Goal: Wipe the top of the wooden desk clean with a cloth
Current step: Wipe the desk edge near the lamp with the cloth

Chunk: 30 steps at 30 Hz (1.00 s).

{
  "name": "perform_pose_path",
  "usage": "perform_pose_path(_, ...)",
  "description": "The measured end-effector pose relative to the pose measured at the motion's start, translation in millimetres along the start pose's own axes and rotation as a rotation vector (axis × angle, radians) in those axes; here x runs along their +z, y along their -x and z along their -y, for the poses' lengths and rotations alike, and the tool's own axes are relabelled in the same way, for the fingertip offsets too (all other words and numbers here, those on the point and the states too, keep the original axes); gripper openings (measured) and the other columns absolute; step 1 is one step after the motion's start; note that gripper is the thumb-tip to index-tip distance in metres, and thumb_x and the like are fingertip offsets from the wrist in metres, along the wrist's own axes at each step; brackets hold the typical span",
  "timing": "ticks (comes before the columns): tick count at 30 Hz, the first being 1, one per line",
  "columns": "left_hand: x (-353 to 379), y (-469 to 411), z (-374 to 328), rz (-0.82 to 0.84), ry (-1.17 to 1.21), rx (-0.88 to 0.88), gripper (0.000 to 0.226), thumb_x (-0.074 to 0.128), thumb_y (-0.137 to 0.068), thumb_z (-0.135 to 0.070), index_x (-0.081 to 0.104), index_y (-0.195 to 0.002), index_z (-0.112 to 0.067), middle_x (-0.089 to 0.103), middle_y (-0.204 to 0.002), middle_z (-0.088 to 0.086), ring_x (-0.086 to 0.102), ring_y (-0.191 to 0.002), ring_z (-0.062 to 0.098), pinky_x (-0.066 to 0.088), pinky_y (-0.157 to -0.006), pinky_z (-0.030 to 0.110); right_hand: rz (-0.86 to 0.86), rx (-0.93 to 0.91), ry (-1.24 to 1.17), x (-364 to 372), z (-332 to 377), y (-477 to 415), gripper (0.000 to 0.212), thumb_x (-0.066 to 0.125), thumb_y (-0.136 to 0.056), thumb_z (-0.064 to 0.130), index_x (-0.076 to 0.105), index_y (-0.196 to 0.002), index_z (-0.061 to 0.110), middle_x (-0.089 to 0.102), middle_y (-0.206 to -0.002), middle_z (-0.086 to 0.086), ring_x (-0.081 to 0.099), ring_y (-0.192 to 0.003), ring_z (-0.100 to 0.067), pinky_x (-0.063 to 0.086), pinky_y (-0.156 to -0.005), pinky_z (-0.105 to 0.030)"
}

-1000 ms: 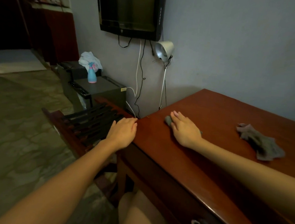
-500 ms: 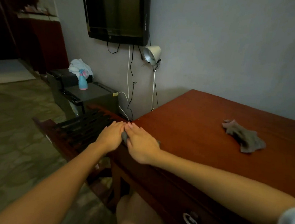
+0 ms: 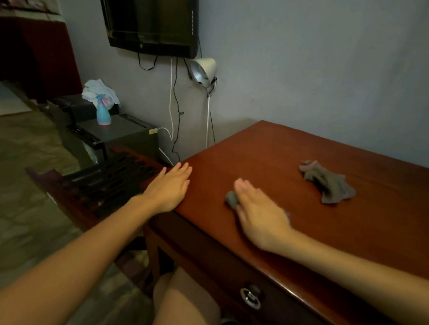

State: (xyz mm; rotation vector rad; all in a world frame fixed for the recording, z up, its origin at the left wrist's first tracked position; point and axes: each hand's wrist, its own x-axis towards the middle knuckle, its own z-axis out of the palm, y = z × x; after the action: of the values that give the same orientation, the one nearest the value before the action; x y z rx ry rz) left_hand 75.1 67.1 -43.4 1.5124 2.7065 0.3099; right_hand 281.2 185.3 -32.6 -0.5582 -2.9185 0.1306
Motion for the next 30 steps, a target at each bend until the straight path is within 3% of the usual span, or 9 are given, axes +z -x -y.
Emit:
perform_pose_path(4,1.6,-2.7,3.0,-0.027,0.049,0.021,0.049,0.021,-0.105,-0.028,0.014,-0.152,-0.017,0.01,-0.16,-0.001,0.005,-0.148,0.014,0.004,-0.119,0.033,-0.026,-0.212,-0.021,11.7,57.6,13.5,0.062,0.01,-0.094,0.032,0.008,-0.151,0.006,0.007,-0.16,-0.01,0.007,-0.148,-0.019,-0.004,-0.115,-0.027)
perform_pose_path(10,3.1,1.5,9.9,-0.021,0.131,0.055,0.047,0.025,-0.105,-0.024,0.017,-0.151,-0.018,0.011,-0.16,-0.002,0.006,-0.147,0.011,0.002,-0.119,0.029,0.034,-0.22,-0.145,20.8,65.3,-47.2,0.056,0.03,-0.101,0.025,0.013,-0.15,0.005,0.015,-0.159,-0.011,0.013,-0.147,-0.02,0.008,-0.118,-0.03)
perform_pose_path(15,5.2,-0.9,10.4,-0.025,0.086,0.021,0.048,0.02,-0.106,-0.029,0.015,-0.152,-0.021,0.011,-0.16,-0.004,0.006,-0.147,0.01,0.003,-0.119,0.029,0.003,0.025,-0.179,7.4,-11.7,-85.2,0.049,0.034,-0.099,0.022,0.027,-0.144,0.006,0.033,-0.15,-0.014,0.033,-0.138,-0.029,0.026,-0.115,-0.039)
perform_pose_path(19,6.3,-1.8,10.9,-0.032,0.056,0.006,0.048,0.018,-0.106,-0.03,0.015,-0.152,-0.021,0.011,-0.16,-0.004,0.007,-0.147,0.01,0.003,-0.118,0.029,0.022,0.154,-0.062,-4.7,-72.4,-63.8,0.055,0.028,-0.102,0.027,0.014,-0.151,0.005,0.015,-0.159,-0.011,0.016,-0.146,-0.022,0.014,-0.118,-0.032)
perform_pose_path(22,7.7,-3.7,6.2,-0.042,0.021,-0.007,0.048,0.019,-0.105,-0.03,0.014,-0.153,-0.02,0.011,-0.16,-0.003,0.008,-0.147,0.012,0.004,-0.118,0.03,0.022,0.167,-0.015,-6.6,-70.6,-29.2,0.055,0.026,-0.103,0.028,0.012,-0.151,0.006,0.012,-0.159,-0.01,0.013,-0.147,-0.02,0.01,-0.118,-0.03)
perform_pose_path(30,7.4,-1.5,1.9,-0.051,0.034,-0.019,0.048,0.022,-0.105,-0.027,0.016,-0.153,-0.019,0.012,-0.16,-0.001,0.008,-0.147,0.013,0.005,-0.118,0.031,-0.015,-0.171,-0.071,9.9,40.3,15.7,0.058,0.031,-0.101,0.025,0.009,-0.151,0.006,0.008,-0.16,-0.009,0.007,-0.148,-0.018,0.003,-0.118,-0.027)
